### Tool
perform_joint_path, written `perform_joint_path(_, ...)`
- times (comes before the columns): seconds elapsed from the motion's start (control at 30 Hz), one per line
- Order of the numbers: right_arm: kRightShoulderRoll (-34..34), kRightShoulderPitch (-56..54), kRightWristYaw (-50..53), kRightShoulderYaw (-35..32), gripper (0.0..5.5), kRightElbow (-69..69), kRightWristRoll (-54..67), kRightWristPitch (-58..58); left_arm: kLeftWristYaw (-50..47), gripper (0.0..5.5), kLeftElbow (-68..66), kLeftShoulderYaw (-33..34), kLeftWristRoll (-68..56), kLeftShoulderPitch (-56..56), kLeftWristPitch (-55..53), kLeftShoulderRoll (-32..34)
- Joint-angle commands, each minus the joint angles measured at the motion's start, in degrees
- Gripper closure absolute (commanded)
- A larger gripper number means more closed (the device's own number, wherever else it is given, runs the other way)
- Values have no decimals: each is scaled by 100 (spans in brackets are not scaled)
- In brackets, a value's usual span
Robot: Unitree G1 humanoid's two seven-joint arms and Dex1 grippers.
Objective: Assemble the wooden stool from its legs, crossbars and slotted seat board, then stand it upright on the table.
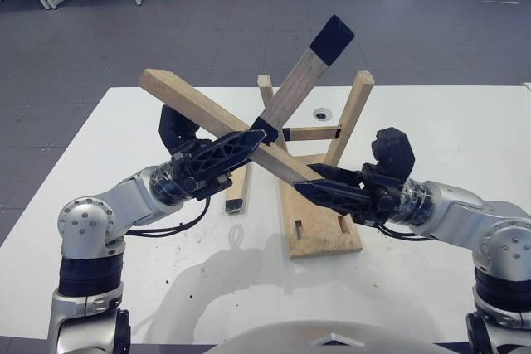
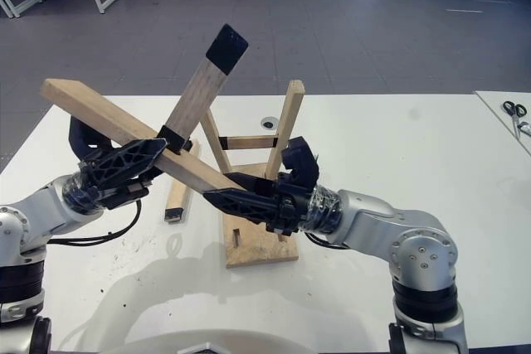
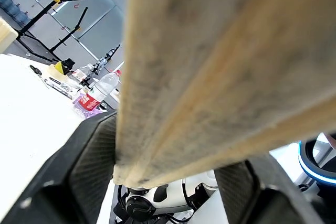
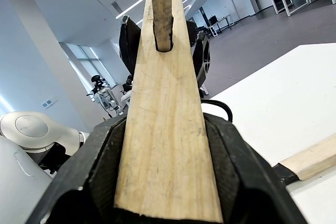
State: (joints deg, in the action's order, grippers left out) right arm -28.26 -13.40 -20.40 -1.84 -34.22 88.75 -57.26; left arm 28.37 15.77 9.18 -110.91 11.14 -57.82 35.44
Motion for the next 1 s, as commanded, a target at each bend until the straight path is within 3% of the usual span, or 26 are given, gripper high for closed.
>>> perform_joint_path(0.03,-234,-21,319,72,310,255,339,-30,153,297,193,11,-161,-8,-80,67)
perform_joint_path(0.17,-569,-43,444,-139,238,366,1091,93,122,314,144,106,362,-61,84,59)
perform_joint_path(0.3,-1480,15,276,-1135,163,889,1778,126,94,345,-15,553,856,-280,376,122)
perform_joint_path(0.4,-1909,378,-13,-1592,113,1386,1135,79,171,345,371,765,2052,-550,806,214)
perform_joint_path(0.53,-1784,945,-241,-1327,47,1575,-280,329,763,345,1125,526,3857,-777,1652,205)
perform_joint_path(0.73,-1525,1527,-631,-830,41,1850,-2106,799,2530,345,1103,-422,6292,-826,3266,451)
perform_joint_path(1.0,-1227,1483,-863,-821,41,1985,-2823,844,3179,345,847,-1061,6983,-1563,3766,146)
